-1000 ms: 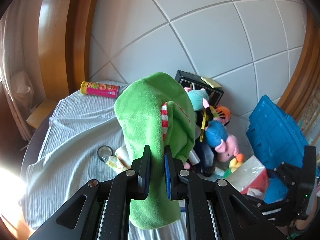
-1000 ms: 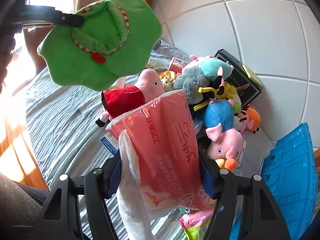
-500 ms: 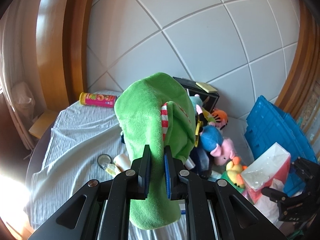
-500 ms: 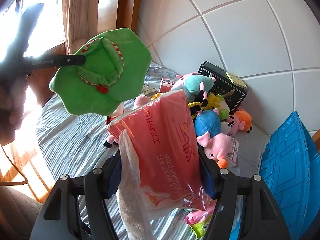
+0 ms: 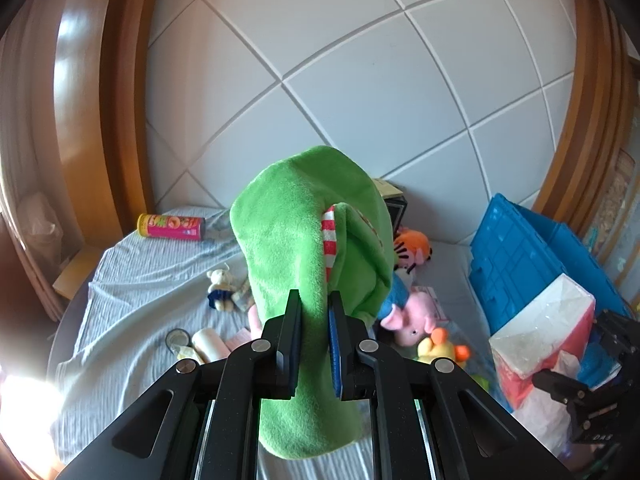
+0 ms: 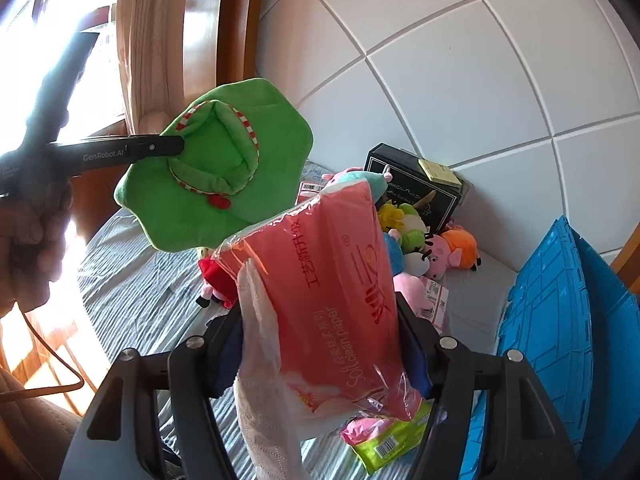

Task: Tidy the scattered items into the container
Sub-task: 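Carry the frog pouch and pink tissue pack over the blue crate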

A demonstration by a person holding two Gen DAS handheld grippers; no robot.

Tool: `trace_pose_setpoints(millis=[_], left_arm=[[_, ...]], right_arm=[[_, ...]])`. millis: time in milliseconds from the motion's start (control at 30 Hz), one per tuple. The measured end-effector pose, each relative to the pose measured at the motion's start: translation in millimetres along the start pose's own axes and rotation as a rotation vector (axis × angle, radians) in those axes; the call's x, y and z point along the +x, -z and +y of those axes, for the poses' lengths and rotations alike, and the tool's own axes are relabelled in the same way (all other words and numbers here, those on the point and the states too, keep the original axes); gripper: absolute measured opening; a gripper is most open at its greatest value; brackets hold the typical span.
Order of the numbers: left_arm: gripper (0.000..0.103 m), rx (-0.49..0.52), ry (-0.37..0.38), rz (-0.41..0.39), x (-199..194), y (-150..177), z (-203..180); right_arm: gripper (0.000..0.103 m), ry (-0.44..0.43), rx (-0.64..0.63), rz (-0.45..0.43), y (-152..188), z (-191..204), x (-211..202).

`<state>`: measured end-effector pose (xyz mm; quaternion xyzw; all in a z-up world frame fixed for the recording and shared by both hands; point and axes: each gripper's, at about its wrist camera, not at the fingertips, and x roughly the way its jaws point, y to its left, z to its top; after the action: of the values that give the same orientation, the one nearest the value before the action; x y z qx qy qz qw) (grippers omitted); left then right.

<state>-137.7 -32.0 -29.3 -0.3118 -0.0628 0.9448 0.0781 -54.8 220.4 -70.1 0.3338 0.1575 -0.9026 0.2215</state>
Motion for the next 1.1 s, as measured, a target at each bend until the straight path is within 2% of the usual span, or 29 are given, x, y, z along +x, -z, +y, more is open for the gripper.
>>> trace_pose_setpoints(millis=[333, 667, 1100], left_arm=[[0.011, 0.051, 0.042, -0.019, 5, -18, -78], [0.011, 0.101, 0.138, -0.037, 20, -37, -168], [0.011, 0.254, 0.296, -0.072, 35, -66, -319]], right_arm=[[0.065, 0.042, 0.072, -0.068, 10, -73, -44], [0.065, 0.122, 0.158, -0.134, 33, -142, -84], [0.065, 0.322, 0.284, -0.200, 85, -250, -152]])
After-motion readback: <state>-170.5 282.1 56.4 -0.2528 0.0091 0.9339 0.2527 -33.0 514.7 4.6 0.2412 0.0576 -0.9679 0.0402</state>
